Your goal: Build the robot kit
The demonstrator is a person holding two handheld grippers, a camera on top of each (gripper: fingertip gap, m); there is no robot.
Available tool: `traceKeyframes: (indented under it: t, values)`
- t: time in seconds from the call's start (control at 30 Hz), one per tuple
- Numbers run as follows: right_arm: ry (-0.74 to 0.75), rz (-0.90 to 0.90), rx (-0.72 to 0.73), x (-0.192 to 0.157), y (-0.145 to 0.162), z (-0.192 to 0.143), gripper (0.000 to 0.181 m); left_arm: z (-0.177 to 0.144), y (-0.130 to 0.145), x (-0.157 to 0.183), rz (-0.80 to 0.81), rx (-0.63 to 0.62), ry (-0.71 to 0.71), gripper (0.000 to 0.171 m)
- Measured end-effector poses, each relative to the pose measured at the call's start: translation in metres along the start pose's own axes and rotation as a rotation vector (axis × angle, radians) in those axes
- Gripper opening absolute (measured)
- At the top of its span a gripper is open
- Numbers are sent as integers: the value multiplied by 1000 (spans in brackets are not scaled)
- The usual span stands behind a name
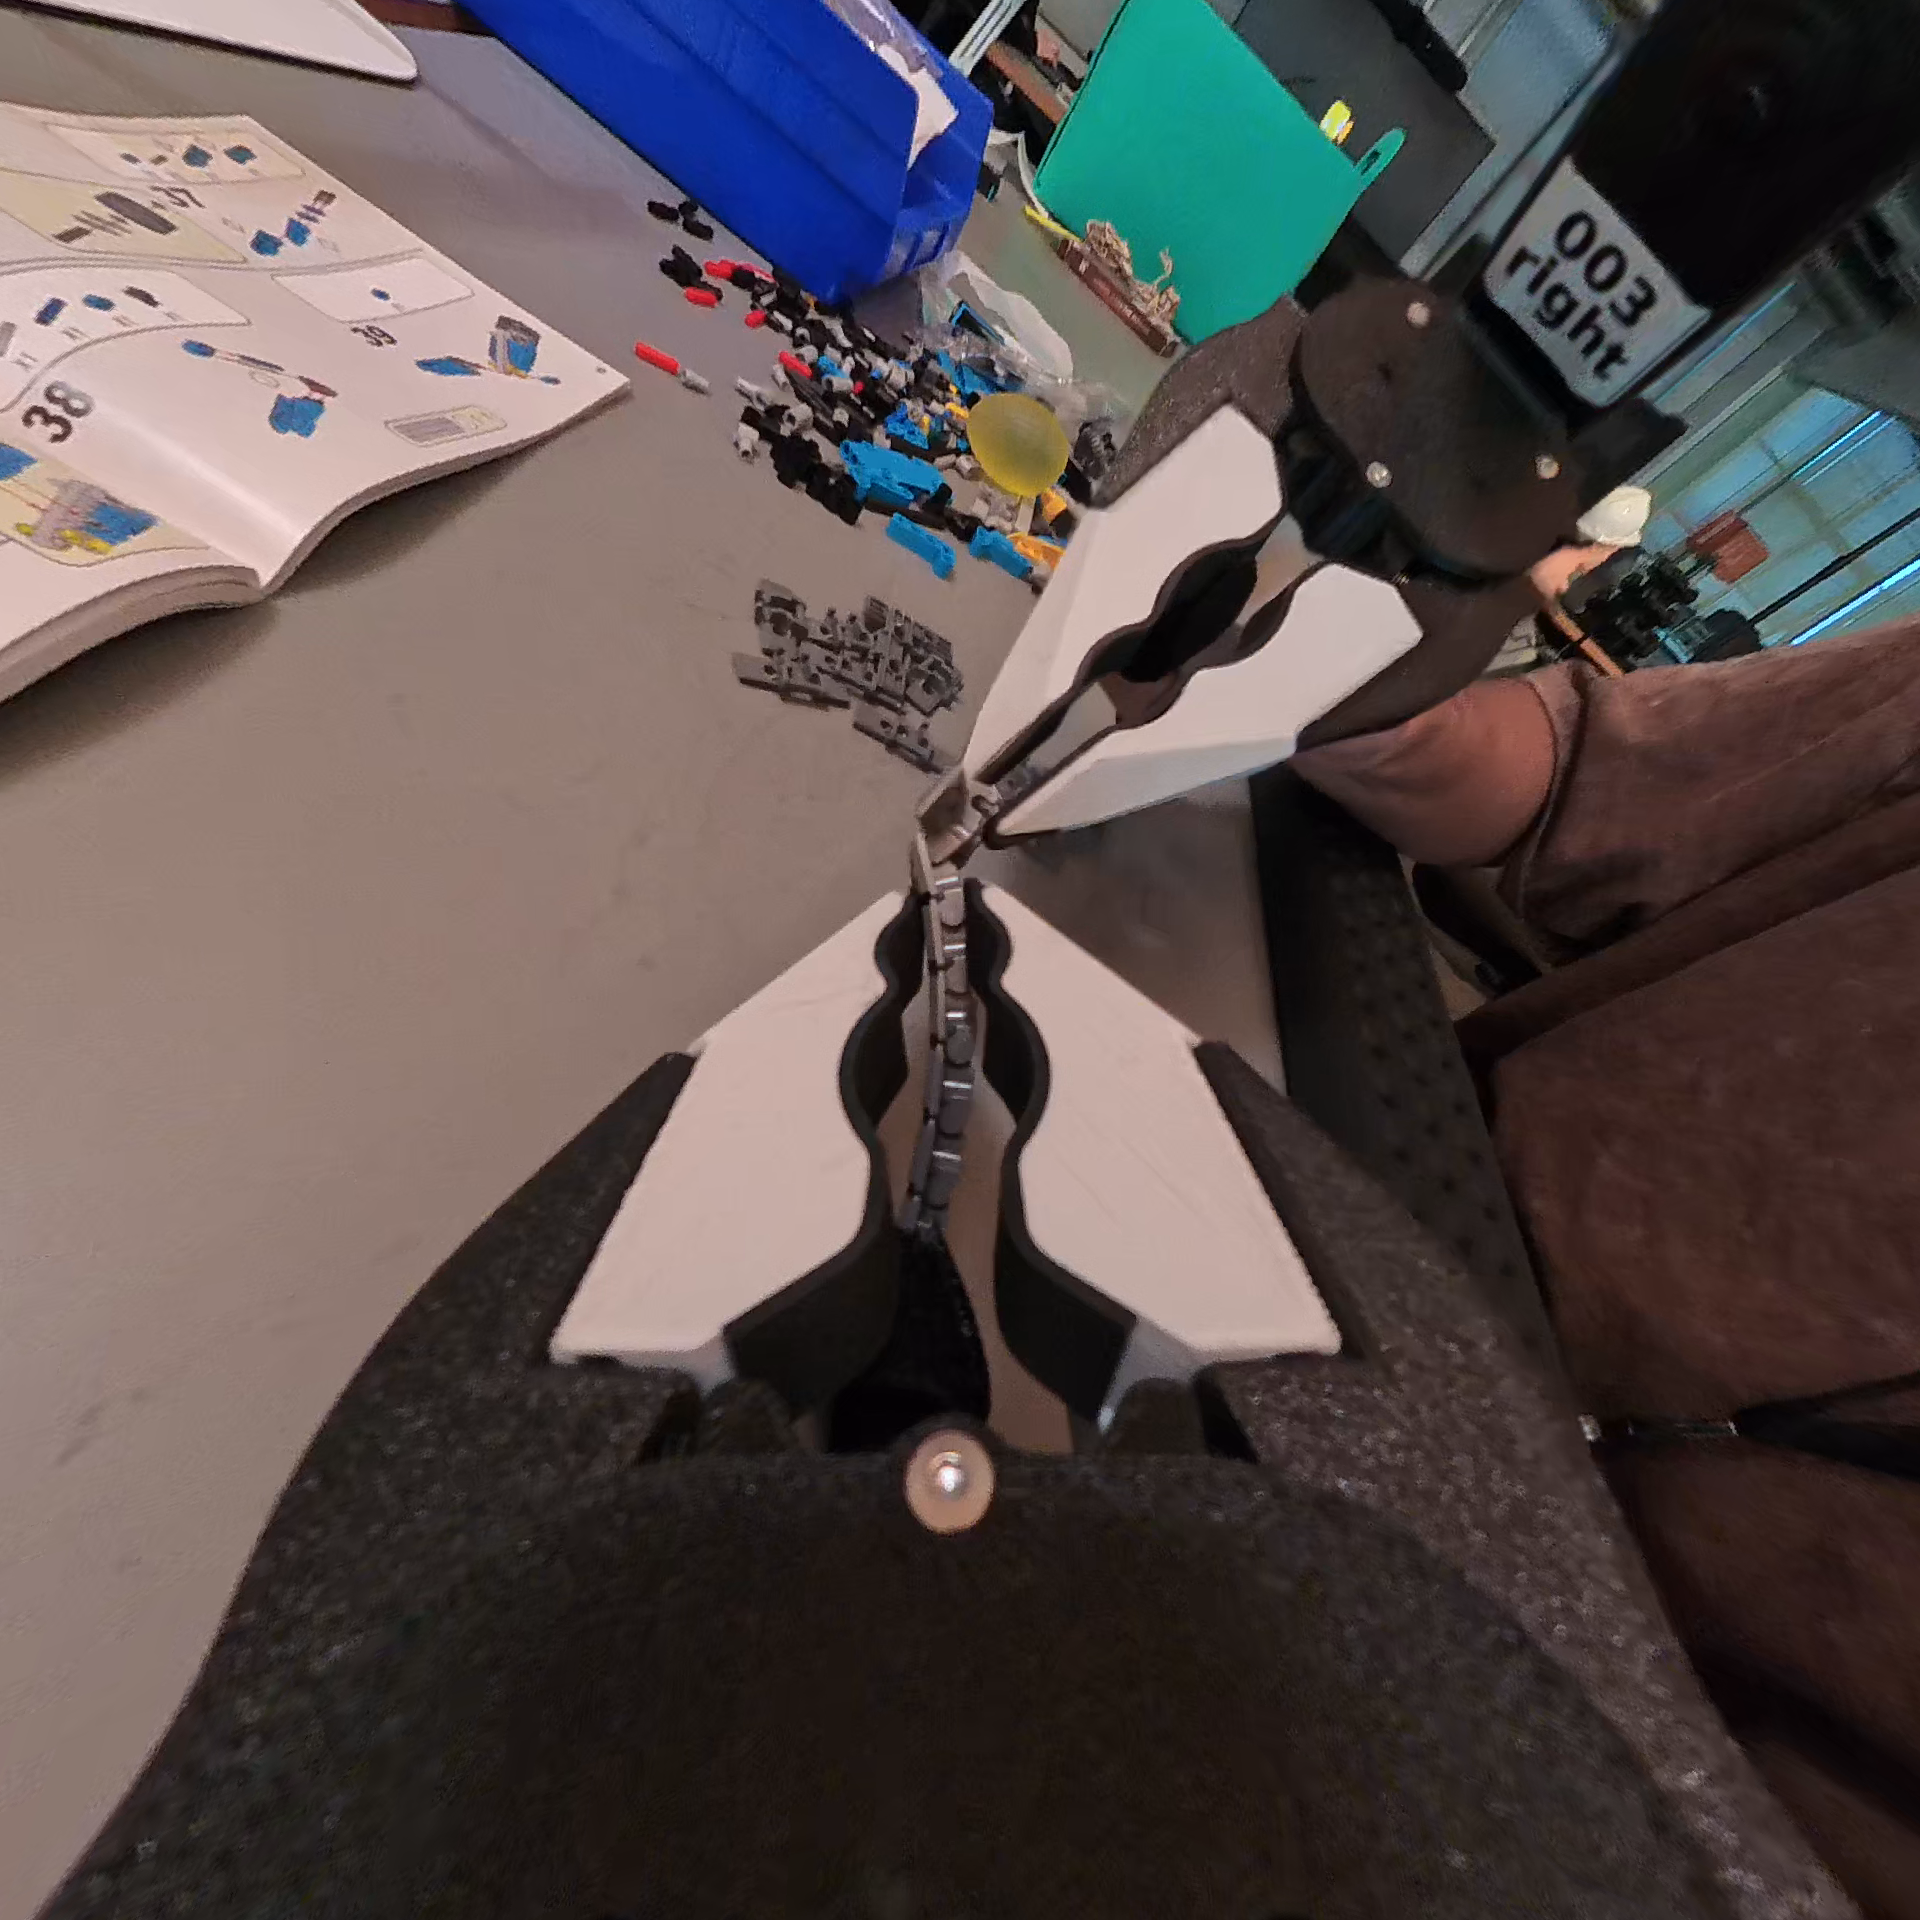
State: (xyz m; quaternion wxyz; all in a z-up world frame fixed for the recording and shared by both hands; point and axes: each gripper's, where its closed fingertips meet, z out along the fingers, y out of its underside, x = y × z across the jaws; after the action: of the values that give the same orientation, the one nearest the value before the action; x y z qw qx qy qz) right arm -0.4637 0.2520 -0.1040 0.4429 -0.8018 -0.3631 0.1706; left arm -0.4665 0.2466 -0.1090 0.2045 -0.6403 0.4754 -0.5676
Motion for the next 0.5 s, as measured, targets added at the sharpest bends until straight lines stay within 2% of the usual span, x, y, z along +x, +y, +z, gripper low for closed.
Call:
traceKeyframes:
  t: [0.13, 0.27, 0.4, 0.5]
  values:
    - [-35, 25, -2, -2, 1, 0, 5, 0, 1, 1, -1, -4, 11, 4]
    - [-8, -8, -4, -2, 3, 2, 5, -1, 0, 1, 2, 1, 7, 4]
    - [-103, 111, 33, -2, -1, -2, 6, -1, -2, 5, 5, 11, 39, 5]
    - [-54, 37, 27, 0, -1, -2, 6, -1, -1, 3, -12, 9, 40, 6]
